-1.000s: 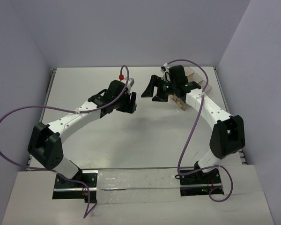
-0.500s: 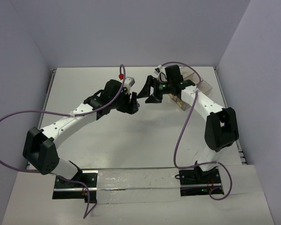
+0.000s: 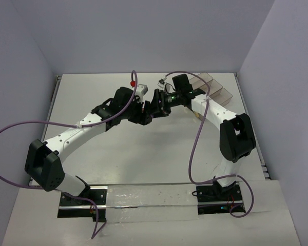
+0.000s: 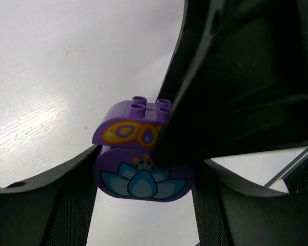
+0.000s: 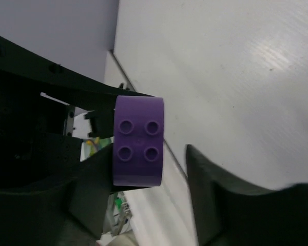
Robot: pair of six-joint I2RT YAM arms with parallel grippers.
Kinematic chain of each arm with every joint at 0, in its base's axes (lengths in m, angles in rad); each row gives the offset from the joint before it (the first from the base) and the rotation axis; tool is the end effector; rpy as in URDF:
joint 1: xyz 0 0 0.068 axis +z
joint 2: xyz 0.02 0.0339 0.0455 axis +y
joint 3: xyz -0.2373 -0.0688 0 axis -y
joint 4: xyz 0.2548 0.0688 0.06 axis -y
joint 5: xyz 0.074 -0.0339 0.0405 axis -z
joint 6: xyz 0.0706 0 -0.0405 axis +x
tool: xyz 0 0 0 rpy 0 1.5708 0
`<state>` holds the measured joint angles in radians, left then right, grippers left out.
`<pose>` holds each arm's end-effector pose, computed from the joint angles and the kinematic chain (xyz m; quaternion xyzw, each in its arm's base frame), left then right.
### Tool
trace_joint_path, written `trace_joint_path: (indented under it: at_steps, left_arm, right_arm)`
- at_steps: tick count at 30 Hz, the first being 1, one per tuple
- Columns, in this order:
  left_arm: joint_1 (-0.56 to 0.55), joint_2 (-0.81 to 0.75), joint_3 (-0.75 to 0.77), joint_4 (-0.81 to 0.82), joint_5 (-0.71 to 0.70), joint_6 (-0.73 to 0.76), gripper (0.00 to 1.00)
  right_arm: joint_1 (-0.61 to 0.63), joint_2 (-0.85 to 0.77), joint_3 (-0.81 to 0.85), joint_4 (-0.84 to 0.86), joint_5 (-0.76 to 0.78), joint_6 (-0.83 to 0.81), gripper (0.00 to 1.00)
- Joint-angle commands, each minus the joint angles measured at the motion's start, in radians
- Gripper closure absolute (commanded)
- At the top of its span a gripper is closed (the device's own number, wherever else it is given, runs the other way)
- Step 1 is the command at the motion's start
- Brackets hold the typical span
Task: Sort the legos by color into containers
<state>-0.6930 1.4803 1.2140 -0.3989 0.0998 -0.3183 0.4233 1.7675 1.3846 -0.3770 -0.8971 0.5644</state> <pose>0.2830 -0.2441 0.2516 0.1887 0.8783 -0.2509 0.3605 0.3518 0.2190 0.2254 -0.1123 0.8380 0.5194 0.1240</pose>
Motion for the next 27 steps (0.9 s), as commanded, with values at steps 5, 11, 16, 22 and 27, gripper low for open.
trace_joint_path:
  at_steps: [5, 11, 16, 22, 27]
  left_arm:
    - [-0.005, -0.044, 0.020, 0.043, 0.010, 0.011, 1.00]
    - [-0.005, -0.070, -0.024, 0.038, 0.015, 0.010, 1.00]
    - [-0.005, -0.106, -0.078, 0.046, 0.014, 0.000, 1.00]
    - [-0.005, -0.114, -0.097, 0.052, 0.012, -0.005, 1.00]
    - [-0.005, -0.119, -0.075, 0.040, 0.009, -0.005, 1.00]
  right_arm:
    - [0.009, -0.003, -0.012, 0.107, -0.073, 0.041, 0.87]
    - [-0.027, -0.067, -0.031, 0.160, 0.082, 0.101, 1.00]
    - [-0.075, -0.126, -0.052, 0.228, 0.138, 0.163, 1.00]
    - [-0.114, -0.162, -0.079, 0.244, 0.190, 0.189, 1.00]
    - [-0.170, -0.234, -0.052, 0.010, 0.583, 0.009, 1.00]
